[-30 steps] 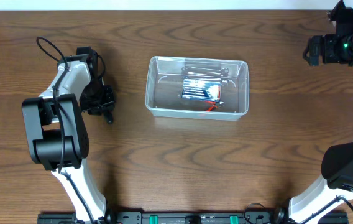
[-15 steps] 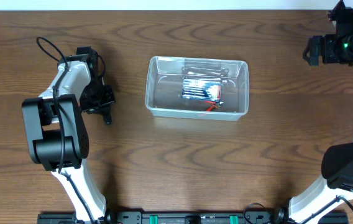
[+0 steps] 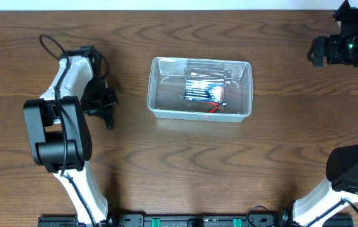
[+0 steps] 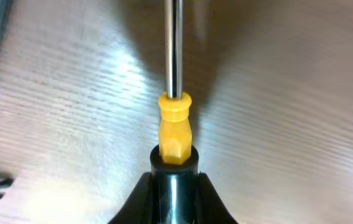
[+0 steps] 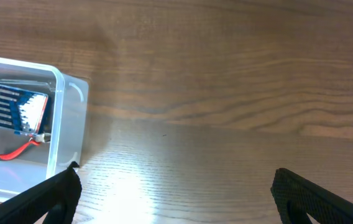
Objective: Pack container
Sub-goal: 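Carry the screwdriver with the left gripper into the container and release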
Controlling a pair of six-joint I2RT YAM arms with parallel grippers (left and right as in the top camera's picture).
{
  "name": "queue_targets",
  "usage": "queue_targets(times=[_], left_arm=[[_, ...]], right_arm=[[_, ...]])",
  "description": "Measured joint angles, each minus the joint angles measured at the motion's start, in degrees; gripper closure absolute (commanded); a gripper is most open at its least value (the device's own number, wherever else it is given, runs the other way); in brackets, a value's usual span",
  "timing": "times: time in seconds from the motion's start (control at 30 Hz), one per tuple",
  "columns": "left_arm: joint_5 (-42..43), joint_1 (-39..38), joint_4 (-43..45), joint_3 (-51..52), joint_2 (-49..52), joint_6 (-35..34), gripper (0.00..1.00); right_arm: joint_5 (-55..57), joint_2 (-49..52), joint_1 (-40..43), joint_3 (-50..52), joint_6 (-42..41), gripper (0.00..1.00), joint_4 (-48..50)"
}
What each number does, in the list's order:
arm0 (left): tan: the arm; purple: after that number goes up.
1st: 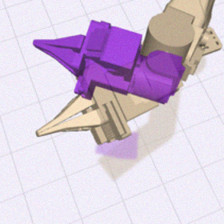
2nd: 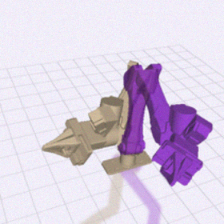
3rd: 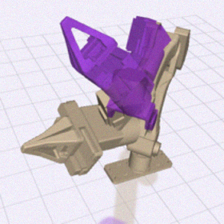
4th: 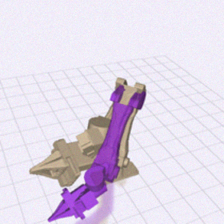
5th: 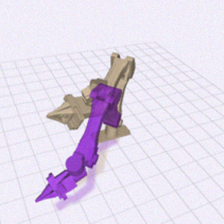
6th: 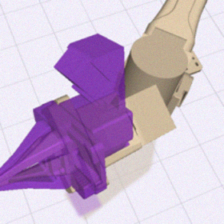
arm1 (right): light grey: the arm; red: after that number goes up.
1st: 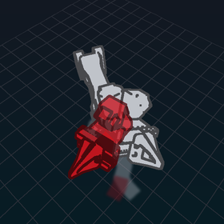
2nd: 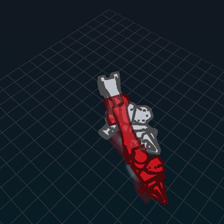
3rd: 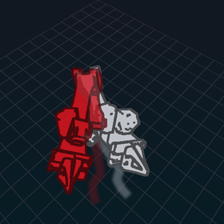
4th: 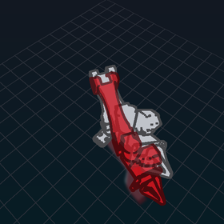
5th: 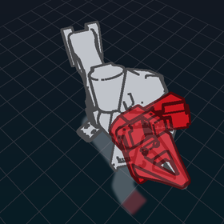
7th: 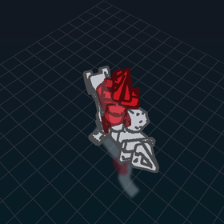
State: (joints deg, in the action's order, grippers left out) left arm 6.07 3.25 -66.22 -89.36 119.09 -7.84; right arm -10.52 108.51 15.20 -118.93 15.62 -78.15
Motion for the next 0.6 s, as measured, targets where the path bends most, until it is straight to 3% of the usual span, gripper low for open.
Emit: queue_targets(times=[0.27, 0.43, 0.6], left_arm=[[0.02, -12.46, 2.93, -8.70, -17.14, 12.83, 0.95], [0.48, -23.43, 4.61, -9.75, -25.59, 30.56, 0.94], [1.51, -30.42, 6.23, -9.64, -24.35, 48.48, 0.94]], right_arm=[[0.00, 0.00, 0.00, 0.02, -0.02, 0.01, -0.02], [0.00, 0.02, 0.00, 0.02, 0.00, 0.01, -0.07], [0.00, 0.00, 0.00, 0.02, 0.00, 0.01, -0.07]])
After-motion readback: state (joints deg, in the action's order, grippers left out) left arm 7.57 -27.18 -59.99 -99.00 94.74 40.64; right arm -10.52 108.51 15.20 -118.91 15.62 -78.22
